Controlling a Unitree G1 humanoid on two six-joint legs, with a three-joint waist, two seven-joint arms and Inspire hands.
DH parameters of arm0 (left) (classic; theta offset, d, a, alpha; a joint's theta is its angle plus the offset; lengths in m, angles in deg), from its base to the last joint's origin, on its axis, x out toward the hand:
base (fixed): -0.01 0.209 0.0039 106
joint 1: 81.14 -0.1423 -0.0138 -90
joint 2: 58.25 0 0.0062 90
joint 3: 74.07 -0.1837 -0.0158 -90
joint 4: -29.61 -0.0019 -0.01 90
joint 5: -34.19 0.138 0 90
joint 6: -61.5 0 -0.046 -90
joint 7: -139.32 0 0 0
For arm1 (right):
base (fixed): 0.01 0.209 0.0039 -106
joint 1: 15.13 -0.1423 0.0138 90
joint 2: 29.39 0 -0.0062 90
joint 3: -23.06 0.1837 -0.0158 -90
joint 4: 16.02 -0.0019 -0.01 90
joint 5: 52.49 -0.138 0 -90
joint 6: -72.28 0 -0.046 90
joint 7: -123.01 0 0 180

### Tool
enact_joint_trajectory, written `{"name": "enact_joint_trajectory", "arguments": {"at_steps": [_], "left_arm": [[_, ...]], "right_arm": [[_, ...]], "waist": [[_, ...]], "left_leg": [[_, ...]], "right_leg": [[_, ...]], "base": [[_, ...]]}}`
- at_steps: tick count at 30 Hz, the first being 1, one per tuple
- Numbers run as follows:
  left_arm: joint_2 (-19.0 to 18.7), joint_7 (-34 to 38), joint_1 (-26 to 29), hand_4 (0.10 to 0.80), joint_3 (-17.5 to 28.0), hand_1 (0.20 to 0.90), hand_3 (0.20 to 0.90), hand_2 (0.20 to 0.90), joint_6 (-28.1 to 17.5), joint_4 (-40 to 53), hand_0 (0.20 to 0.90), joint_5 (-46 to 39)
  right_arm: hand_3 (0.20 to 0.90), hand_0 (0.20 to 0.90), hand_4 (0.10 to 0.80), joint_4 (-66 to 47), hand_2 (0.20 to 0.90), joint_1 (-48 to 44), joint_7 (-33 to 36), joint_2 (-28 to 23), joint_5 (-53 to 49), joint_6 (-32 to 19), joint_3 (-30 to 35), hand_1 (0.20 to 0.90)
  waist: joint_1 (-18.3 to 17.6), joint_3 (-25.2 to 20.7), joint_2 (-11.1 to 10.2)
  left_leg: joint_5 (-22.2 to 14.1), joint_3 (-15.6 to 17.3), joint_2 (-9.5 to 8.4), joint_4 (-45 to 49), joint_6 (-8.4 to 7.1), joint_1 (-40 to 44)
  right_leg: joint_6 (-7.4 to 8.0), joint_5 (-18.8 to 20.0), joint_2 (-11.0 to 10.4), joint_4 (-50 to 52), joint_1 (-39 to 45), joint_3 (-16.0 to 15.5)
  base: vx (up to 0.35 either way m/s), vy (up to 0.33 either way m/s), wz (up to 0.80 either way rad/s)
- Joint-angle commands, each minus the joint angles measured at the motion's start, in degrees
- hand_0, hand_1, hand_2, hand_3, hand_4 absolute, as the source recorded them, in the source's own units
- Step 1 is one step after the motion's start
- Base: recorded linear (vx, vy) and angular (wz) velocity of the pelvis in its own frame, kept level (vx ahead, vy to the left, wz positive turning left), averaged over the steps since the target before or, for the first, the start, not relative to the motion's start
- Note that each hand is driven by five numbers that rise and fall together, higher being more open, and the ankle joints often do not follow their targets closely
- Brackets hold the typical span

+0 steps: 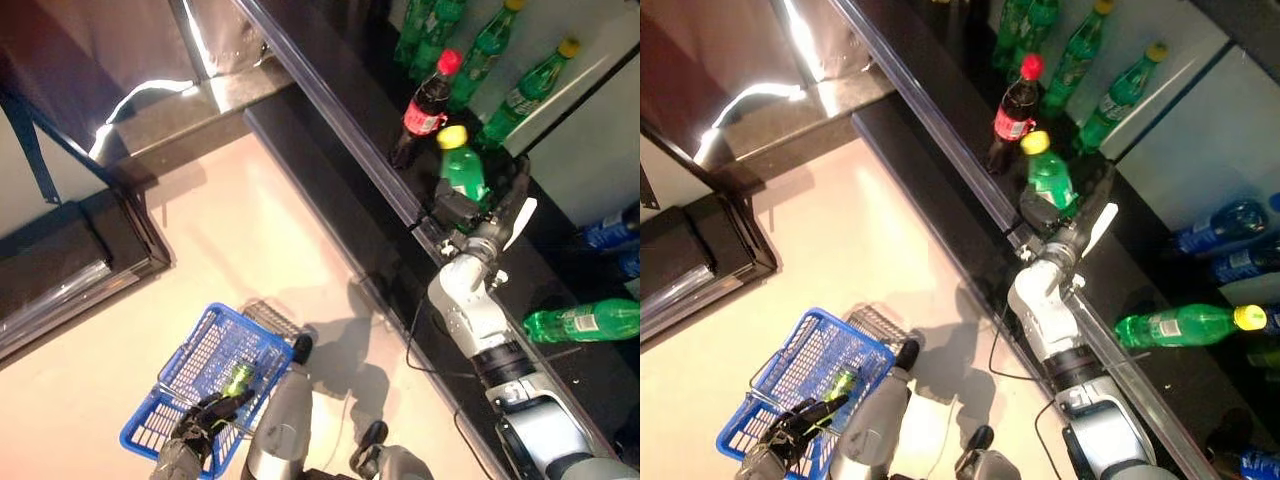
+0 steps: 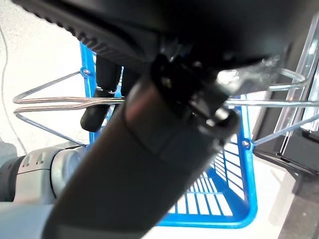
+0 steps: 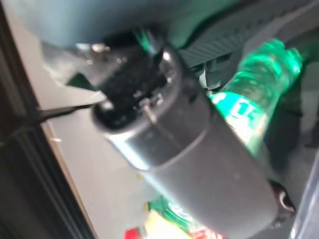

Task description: Pick up the drink and place into the basket.

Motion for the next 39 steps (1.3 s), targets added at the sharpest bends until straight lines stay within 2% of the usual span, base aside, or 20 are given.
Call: {"name": "enact_joint_trajectory", "arguments": {"at_steps": [1,7,8,9,15,20,21,22,23,27,34,35,36,39], "left_arm": [[-0.13,-2.16,-3.45,0.1,-7.09,0.3,0.2,0.3,-0.29,3.21,0.3,2.31],[-1.84,-1.75,-1.37,0.1,-7.65,0.3,0.2,0.3,-1.43,5.66,0.3,0.04],[-1.97,-1.73,-1.13,0.1,-7.76,0.3,0.2,0.3,-1.8,5.95,0.3,-0.32],[-2.09,-1.71,-0.91,0.1,-7.72,0.3,0.2,0.3,-2.16,6.32,0.3,-0.74],[-2.16,-2.25,0.64,0.1,-7.36,0.3,0.2,0.3,-3.77,6.67,0.3,-3.35],[-1.77,-2.53,0.67,0.1,-6.57,0.3,0.2,0.3,-4.13,6.83,0.3,-3.82],[-1.73,-2.74,0.74,0.1,-6.07,0.3,0.2,0.3,-4.15,6.83,0.3,-4.08],[-1.68,-2.94,0.82,0.1,-5.76,0.3,0.2,0.3,-4.16,6.79,0.3,-4.19],[-1.57,-3.01,0.88,0.1,-5.67,0.3,0.2,0.3,-4.22,6.76,0.3,-4.22],[-0.65,-3.61,0.51,0.1,-5.33,0.3,0.2,0.3,-4.97,6.76,0.3,-4.92],[-0.92,-4.69,-0.29,0.1,-4.09,0.3,0.2,0.3,-5.18,6.57,0.3,-5.68],[-1.17,-5.0,-0.42,0.1,-3.79,0.3,0.2,0.3,-5.05,6.6,0.3,-5.88],[-1.37,-5.33,-0.8,0.1,-3.5,0.3,0.2,0.3,-4.95,6.54,0.3,-6.11],[-1.59,-5.44,-0.8,0.1,-3.19,0.3,0.2,0.3,-4.59,6.72,0.3,-6.35]], "right_arm": [[0.9,0.9,0.8,-1.77,0.9,-7.11,3.44,-3.27,0.15,-6.14,2.04,0.9],[0.9,0.9,0.8,2.11,0.9,-14.2,5.11,-5.15,-1.77,-7.91,1.76,0.9],[0.318,0.401,0.218,2.85,0.401,-15.39,5.23,-5.48,-2.07,-7.96,1.76,0.401],[0.2,0.3,0.1,3.48,0.3,-16.58,5.19,-5.96,-2.14,-7.81,1.77,0.3],[0.2,0.3,0.1,7.25,0.3,-21.52,3.79,-8.14,-2.55,-7.14,0.82,0.3],[0.2,0.3,0.1,7.46,0.3,-22.57,0.6,-9.91,-0.53,-4.05,0.5,0.3],[0.411,0.481,0.311,7.43,0.481,-22.95,-0.6,-10.67,0.15,-2.79,0.07,0.481],[0.485,0.545,0.385,7.47,0.545,-23.0,-1.56,-11.03,0.59,-1.99,-0.23,0.545],[0.9,0.9,0.8,7.53,0.9,-23.04,-2.04,-11.16,0.82,-1.59,-0.4,0.9],[0.9,0.9,0.8,7.67,0.9,-23.18,-8.36,-13.32,4.63,2.08,-1.38,0.9],[0.9,0.9,0.8,5.93,0.9,-22.22,-18.35,-18.26,9.91,5.42,-3.03,0.9],[0.9,0.9,0.8,5.24,0.9,-21.98,-19.7,-19.17,10.74,5.91,-3.2,0.9],[0.9,0.9,0.8,4.59,0.9,-21.61,-21.13,-20.15,11.84,6.33,-3.74,0.9],[0.9,0.9,0.8,3.64,0.9,-21.46,-22.93,-21.44,13.7,6.98,-4.18,0.9]], "waist": [[0.45,-1.22,0.32],[1.19,1.1,-1.34],[1.26,1.56,-1.58],[1.31,2.08,-1.84],[1.12,4.23,-2.52],[0.92,4.38,-2.51],[0.77,4.39,-2.54],[0.65,4.39,-2.53],[0.57,4.39,-2.52],[-0.1,4.39,-1.89],[-0.95,4.39,-1.54],[-1.04,4.39,-1.56],[-1.0,4.39,-1.42],[-1.18,4.39,-1.37]], "left_leg": [[-11.69,-2.34,1.5,4.49,0.9,4.94],[-11.19,-2.63,1.81,6.07,0.5,0.2],[-11.01,-2.65,1.81,6.43,0.46,-0.65],[-10.78,-2.7,1.84,6.87,0.4,-1.6],[-9.65,-3.13,1.63,9.25,0.42,-6.01],[-9.41,-3.22,1.56,10.43,0.58,-8.37],[-9.27,-3.26,1.55,10.66,0.66,-9.01],[-9.19,-3.24,1.52,10.83,0.79,-9.44],[-9.13,-3.2,1.49,10.88,0.88,-9.68],[-8.69,-2.82,1.05,11.04,1.46,-10.59],[-8.41,-2.03,0.51,11.33,1.77,-10.84],[-8.4,-1.88,0.48,11.25,1.82,-10.73],[-9.89,-1.8,0.74,11.43,1.66,-9.65],[-9.92,-1.67,0.72,11.57,1.75,-9.71]], "right_leg": [[0.04,7.17,-1.99,1.34,-5.77,0.45],[0.63,8.36,-1.37,0.58,-8.0,0.31],[0.69,8.71,-1.34,0.51,-8.52,0.3],[0.7,9.1,-1.31,0.42,-9.02,0.26],[0.58,10.57,-1.48,1.85,-12.66,-0.13],[0.31,10.98,-2.01,4.26,-15.88,-0.52],[0.15,11.07,-2.22,5.3,-16.97,-0.65],[0.01,11.12,-2.41,6.03,-17.69,-0.77],[-0.06,11.16,-2.53,6.4,-18.1,-0.84],[-0.53,11.1,-2.82,8.2,-19.89,-0.9],[-1.14,10.94,-2.66,8.53,-20.08,-0.87],[-1.17,10.93,-2.56,8.42,-19.96,-0.84],[-0.68,9.84,-2.29,8.99,-19.23,-0.36],[-0.71,9.75,-2.17,9.28,-19.39,-0.23]], "base": [[-0.069,-0.077,-0.06],[-0.086,-0.065,-0.02],[-0.107,-0.052,-0.04],[-0.079,-0.036,-0.04],[-0.117,-0.007,-0.06],[-0.087,0.022,-0.18],[-0.066,0.016,-0.15],[-0.077,0.018,-0.16],[-0.071,0.018,-0.14],[-0.068,0.044,-0.09],[-0.028,0.026,-0.05],[0.039,-0.003,-0.06],[0.045,-0.006,-0.05],[0.003,0.004,-0.06]]}}
